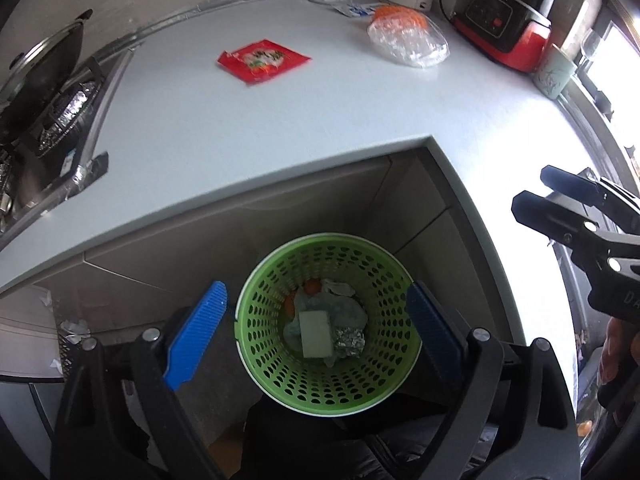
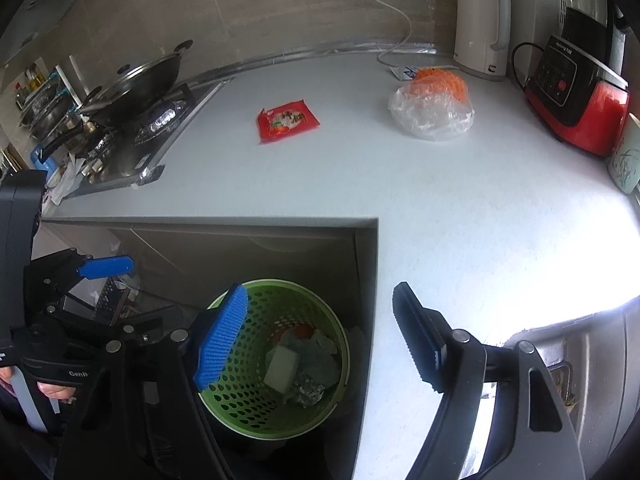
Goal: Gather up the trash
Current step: 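Move both tools to the red wrapper and the plastic bag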
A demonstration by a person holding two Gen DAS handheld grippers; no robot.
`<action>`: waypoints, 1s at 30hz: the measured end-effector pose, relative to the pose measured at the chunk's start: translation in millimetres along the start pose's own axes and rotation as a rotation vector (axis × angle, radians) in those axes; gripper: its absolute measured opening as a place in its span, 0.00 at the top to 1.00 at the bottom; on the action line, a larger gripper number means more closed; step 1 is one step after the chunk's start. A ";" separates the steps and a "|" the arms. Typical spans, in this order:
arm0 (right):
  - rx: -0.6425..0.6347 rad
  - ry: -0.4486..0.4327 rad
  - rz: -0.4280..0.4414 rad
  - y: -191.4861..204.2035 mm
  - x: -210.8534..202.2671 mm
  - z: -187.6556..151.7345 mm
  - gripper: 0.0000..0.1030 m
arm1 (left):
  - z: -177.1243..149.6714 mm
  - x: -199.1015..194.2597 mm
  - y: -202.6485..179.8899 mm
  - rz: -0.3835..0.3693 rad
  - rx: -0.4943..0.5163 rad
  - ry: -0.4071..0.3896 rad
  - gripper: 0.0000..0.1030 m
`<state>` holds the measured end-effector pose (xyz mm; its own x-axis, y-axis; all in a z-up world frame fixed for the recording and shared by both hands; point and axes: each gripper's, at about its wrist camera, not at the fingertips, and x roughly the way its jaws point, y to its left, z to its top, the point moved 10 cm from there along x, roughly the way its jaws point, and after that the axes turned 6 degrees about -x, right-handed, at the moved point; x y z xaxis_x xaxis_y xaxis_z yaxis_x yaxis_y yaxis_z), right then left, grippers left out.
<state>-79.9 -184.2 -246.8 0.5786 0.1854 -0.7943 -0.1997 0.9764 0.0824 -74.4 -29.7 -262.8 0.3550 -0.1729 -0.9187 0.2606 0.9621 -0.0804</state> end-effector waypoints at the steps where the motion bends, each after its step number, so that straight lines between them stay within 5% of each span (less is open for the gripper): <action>1: 0.000 -0.003 0.001 -0.3 -0.1 1.8 0.27 | 2.7 -1.8 1.2 0.003 -0.002 -0.005 0.15; 16: 0.023 -0.053 -0.030 -8.8 1.1 33.3 0.14 | 48.0 -4.9 7.7 0.011 -0.004 -0.045 0.12; 30: 0.139 -0.112 -0.141 -68.6 32.3 100.8 0.10 | 176.4 45.7 33.4 0.055 -0.126 -0.075 0.11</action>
<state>32.2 -234.0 -217.4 0.6785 0.0497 -0.7329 -0.0046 0.9980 0.0634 108.8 -42.6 -239.3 0.4327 -0.1302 -0.8921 0.1259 0.9885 -0.0831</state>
